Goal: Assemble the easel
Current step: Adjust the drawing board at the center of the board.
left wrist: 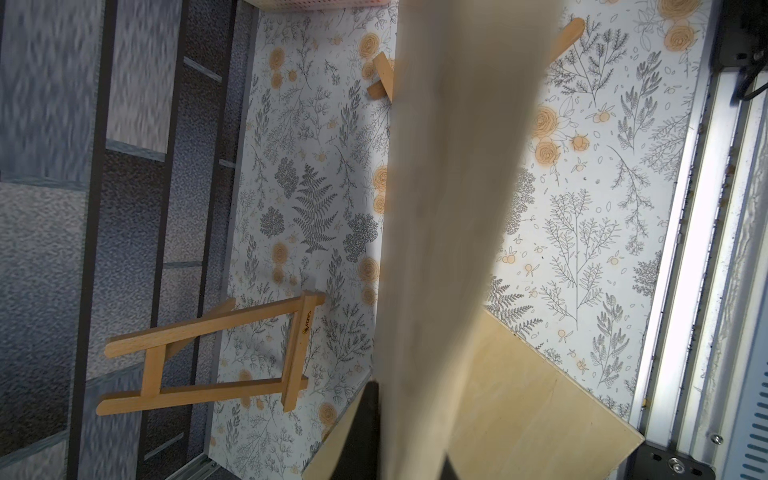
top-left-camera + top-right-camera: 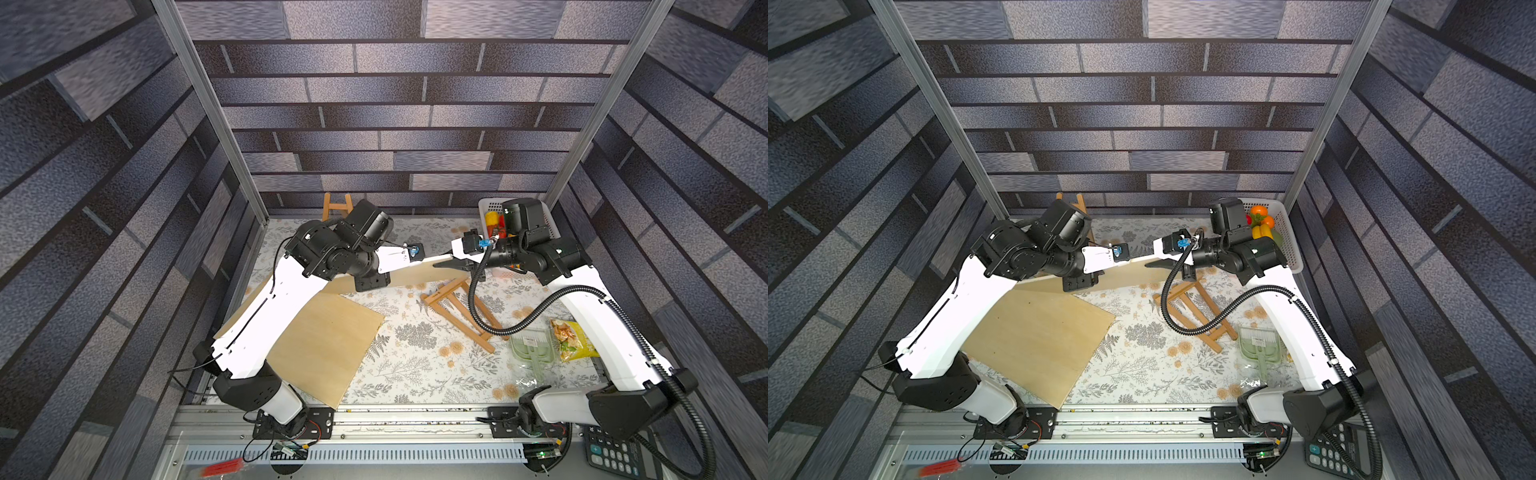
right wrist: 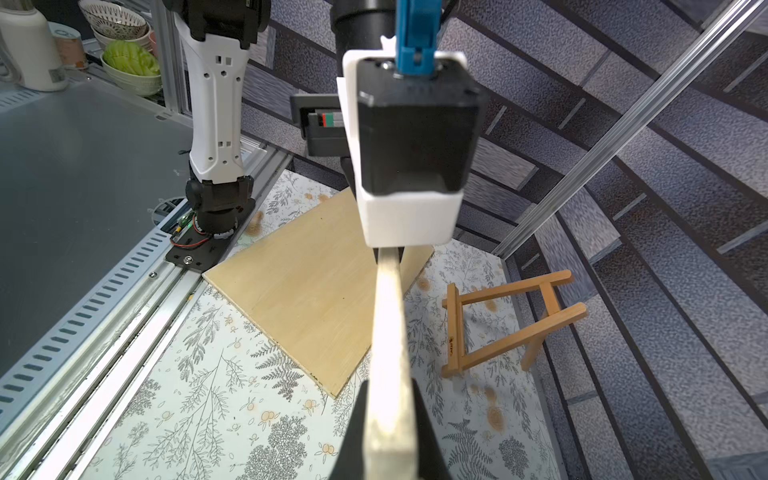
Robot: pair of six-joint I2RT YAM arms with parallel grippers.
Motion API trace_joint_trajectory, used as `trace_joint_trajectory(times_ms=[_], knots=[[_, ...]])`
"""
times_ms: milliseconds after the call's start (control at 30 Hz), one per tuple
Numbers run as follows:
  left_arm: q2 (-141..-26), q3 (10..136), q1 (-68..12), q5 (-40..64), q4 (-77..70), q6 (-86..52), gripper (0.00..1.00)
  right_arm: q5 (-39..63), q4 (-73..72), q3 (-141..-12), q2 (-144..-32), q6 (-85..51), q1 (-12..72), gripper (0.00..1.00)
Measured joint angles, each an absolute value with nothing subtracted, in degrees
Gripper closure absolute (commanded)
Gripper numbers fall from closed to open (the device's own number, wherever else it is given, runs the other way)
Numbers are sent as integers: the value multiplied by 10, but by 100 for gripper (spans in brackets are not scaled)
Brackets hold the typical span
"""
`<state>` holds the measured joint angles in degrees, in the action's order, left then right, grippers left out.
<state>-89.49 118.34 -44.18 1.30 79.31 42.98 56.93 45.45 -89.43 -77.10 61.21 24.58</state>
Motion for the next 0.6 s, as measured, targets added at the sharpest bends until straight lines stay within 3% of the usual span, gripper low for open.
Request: trace_joint_trajectory(times_ms=[33,67,100,133,267,433,600], knots=[[-895,1183,-442,13,793,429,96,569,457,-890,-768,613,246,100],[-896,1183,-439,15,793,429,68,568,457,-887,-766,612,244,100],[-896,1183,-435,25,792,410,32,569,457,-884,-764,611,243,100],[-896,1181,-429,42,792,394,27,568,456,-881,-762,605,241,100],[-853,1099,-365,103,739,319,11,574,437,-865,-759,573,223,100],[-665,867,-211,178,564,189,11,575,419,-863,-764,532,208,100],[-442,675,0,258,384,17,12,580,394,-846,-768,480,185,100]])
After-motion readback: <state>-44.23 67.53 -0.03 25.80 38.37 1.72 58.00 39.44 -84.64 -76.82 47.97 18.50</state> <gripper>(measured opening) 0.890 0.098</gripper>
